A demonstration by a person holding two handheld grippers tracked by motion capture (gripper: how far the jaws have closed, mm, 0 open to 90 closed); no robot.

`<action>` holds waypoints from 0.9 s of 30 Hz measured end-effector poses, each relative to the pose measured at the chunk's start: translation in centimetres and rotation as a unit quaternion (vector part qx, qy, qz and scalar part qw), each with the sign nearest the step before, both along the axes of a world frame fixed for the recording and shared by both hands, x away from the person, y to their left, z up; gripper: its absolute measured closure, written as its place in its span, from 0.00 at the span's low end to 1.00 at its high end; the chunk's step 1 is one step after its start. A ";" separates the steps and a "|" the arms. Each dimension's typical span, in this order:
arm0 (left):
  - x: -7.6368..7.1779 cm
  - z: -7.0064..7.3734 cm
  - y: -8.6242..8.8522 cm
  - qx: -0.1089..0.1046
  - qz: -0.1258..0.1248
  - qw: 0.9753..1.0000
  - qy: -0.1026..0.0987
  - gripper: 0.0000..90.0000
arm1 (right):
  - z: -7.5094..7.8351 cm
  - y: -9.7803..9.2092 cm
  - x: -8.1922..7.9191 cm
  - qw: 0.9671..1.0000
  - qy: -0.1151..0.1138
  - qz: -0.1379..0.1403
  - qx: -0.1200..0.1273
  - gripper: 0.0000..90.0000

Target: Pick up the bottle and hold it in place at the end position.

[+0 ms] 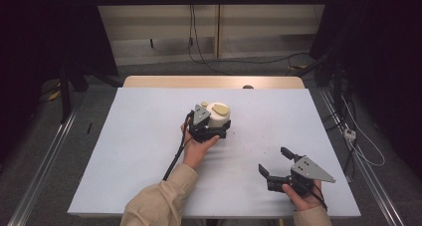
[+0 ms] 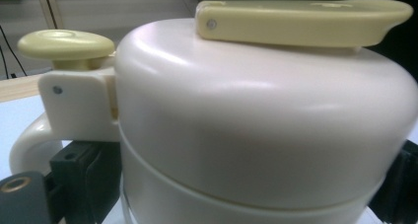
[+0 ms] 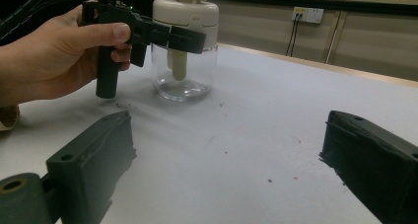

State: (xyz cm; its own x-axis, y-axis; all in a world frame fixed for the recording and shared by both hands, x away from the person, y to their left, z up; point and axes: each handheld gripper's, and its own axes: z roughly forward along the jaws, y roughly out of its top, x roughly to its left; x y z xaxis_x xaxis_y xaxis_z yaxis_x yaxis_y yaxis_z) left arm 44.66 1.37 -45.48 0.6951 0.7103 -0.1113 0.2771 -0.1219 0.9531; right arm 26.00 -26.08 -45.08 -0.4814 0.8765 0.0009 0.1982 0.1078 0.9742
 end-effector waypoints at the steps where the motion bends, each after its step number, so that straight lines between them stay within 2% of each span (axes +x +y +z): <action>1: 0.0 0.0 0.1 0.001 -0.003 1.000 -0.002 0.07 | 0.0 0.0 0.0 1.000 0.000 0.000 -0.001 0.05; 16: -0.3 -0.4 0.6 -0.005 -0.010 1.000 -0.004 0.07 | -0.2 -0.2 0.5 1.000 0.014 -0.007 -0.004 0.05; 24: -0.3 -0.5 0.6 -0.004 -0.010 1.000 -0.009 0.07 | 0.2 0.4 1.8 1.000 0.016 -0.006 -0.007 0.05; 27: -0.3 -0.5 0.4 0.003 -0.008 1.000 -0.014 0.06 | 0.2 0.8 2.4 1.000 0.019 -0.002 -0.008 0.05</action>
